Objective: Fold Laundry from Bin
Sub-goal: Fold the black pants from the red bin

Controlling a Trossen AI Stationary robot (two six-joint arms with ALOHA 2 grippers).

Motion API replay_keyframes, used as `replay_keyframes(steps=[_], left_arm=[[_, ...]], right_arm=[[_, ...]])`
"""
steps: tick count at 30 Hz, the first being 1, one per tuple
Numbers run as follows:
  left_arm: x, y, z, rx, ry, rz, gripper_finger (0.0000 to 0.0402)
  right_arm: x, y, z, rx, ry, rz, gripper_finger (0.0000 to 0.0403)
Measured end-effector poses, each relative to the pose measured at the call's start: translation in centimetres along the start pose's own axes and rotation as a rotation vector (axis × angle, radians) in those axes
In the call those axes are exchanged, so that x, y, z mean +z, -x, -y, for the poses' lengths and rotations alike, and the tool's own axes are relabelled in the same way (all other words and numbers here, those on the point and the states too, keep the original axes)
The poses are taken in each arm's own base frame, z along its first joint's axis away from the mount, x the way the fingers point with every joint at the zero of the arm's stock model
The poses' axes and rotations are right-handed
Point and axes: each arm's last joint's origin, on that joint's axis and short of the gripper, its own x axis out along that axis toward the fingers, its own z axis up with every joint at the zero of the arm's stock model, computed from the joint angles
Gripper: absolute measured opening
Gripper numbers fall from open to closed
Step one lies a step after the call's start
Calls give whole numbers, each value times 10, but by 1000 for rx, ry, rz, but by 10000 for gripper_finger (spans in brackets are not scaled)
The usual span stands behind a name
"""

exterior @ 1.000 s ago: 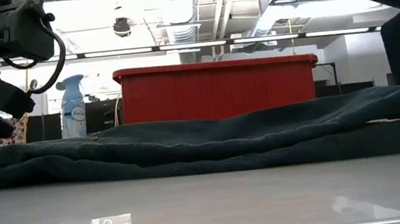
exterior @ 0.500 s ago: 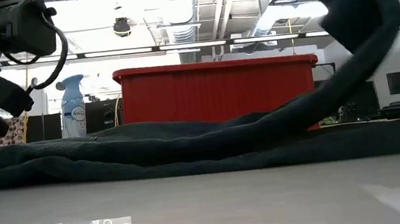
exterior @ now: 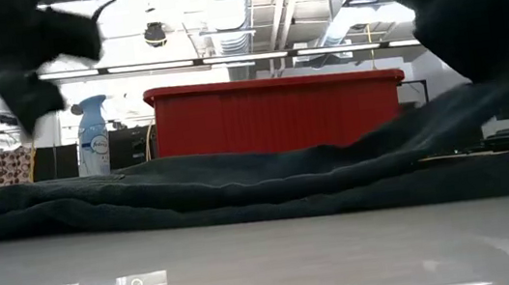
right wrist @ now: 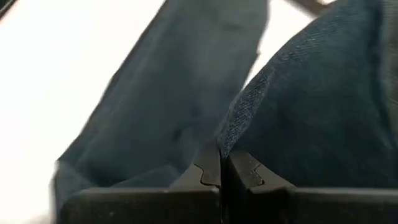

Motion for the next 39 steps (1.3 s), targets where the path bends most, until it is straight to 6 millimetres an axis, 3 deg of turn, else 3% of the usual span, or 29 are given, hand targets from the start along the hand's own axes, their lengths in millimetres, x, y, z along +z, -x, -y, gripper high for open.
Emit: replay_keyframes(steps=[4, 9, 16, 22, 28, 34, 39], left_arm=[[35, 22, 12, -32, 3, 299, 171], [72, 44, 6, -75, 60, 634, 171], [109, 49, 2, -185, 21, 900, 171], [131, 16, -1, -355, -11, 836, 172], [149, -12, -7, -513, 81, 806, 194], [164, -23, -18, -767, 218, 748, 227], [167, -24, -20, -821, 233, 739, 246]], right_arm=[[2, -14, -10, 113, 41, -68, 22], [11, -27, -23, 164, 120, -81, 22], [19, -43, -33, 161, 128, -104, 22], [24, -54, -35, 161, 165, -110, 22], [26, -54, -34, 120, 148, -96, 22], [26, -55, -33, 121, 174, -98, 22], [25, -56, -30, 116, 179, -104, 22]])
